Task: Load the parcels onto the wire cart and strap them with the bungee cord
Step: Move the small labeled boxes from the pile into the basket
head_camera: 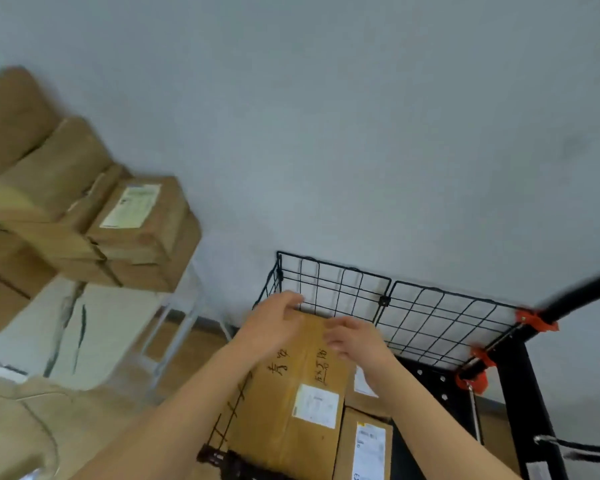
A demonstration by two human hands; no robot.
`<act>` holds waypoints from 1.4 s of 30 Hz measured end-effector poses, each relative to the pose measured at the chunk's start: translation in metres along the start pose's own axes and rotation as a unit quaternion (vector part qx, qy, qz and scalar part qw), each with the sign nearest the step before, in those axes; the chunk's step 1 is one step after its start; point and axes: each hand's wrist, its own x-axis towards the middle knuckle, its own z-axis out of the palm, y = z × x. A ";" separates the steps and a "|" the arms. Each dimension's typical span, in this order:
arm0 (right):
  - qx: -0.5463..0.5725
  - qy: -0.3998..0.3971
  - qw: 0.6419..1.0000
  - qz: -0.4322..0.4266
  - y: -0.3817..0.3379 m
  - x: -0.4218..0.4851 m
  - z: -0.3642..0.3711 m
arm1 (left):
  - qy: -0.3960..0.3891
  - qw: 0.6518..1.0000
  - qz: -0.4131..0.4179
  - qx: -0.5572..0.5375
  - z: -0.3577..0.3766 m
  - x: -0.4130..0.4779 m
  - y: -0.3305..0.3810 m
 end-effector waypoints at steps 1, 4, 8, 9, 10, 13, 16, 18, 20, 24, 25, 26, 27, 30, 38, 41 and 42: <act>0.001 0.000 1.000 -0.010 -0.013 -0.007 0.015 | 0.019 1.000 0.004 -0.005 -0.016 -0.008 -0.006; 0.007 -0.006 0.999 -0.049 -0.049 -0.023 0.060 | 0.078 0.996 0.019 -0.025 -0.066 -0.033 -0.025; 0.018 -0.011 0.996 -0.081 -0.091 -0.047 0.122 | 0.140 0.988 0.039 -0.060 -0.128 -0.067 -0.053; 0.019 -0.012 0.996 -0.090 -0.100 -0.052 0.137 | 0.153 0.985 0.043 -0.066 -0.142 -0.075 -0.061; 0.020 -0.014 0.995 -0.100 -0.109 -0.057 0.153 | 0.164 0.983 0.046 -0.070 -0.156 -0.082 -0.069; 0.025 -0.013 0.993 -0.115 -0.133 -0.068 0.197 | 0.181 0.978 0.055 -0.090 -0.191 -0.101 -0.096; 0.023 -0.016 0.991 -0.130 -0.150 -0.078 0.236 | 0.188 0.975 0.063 -0.103 -0.218 -0.118 -0.124; 0.024 -0.019 0.990 -0.135 -0.159 -0.083 0.259 | 0.201 0.972 0.064 -0.101 -0.233 -0.130 -0.140; 0.025 -0.021 0.990 -0.137 -0.165 -0.085 0.279 | 0.219 0.969 0.060 -0.101 -0.245 -0.139 -0.154; 0.017 -0.022 0.989 -0.144 -0.177 -0.084 0.308 | 0.242 0.964 0.049 -0.101 -0.266 -0.145 -0.179; 0.014 -0.019 0.989 -0.146 -0.179 -0.081 0.311 | 0.244 0.963 0.046 -0.102 -0.270 -0.144 -0.184; 0.010 -0.015 0.989 -0.148 -0.182 -0.079 0.313 | 0.243 0.964 0.044 -0.102 -0.273 -0.142 -0.188; 0.008 -0.011 0.989 -0.148 -0.185 -0.075 0.314 | 0.241 0.964 0.042 -0.099 -0.275 -0.140 -0.191; 0.003 0.009 0.990 -0.143 -0.192 -0.059 0.310 | 0.235 0.967 0.035 -0.090 -0.280 -0.127 -0.195; 0.019 0.049 0.992 -0.118 -0.208 0.006 0.293 | 0.216 0.975 0.020 -0.046 -0.290 -0.065 -0.191; 0.032 0.073 0.990 -0.116 -0.216 0.032 0.288 | 0.219 0.975 0.024 -0.039 -0.294 -0.035 -0.187; 0.031 0.083 0.989 -0.115 -0.219 0.040 0.287 | 0.227 0.973 0.028 -0.043 -0.295 -0.027 -0.186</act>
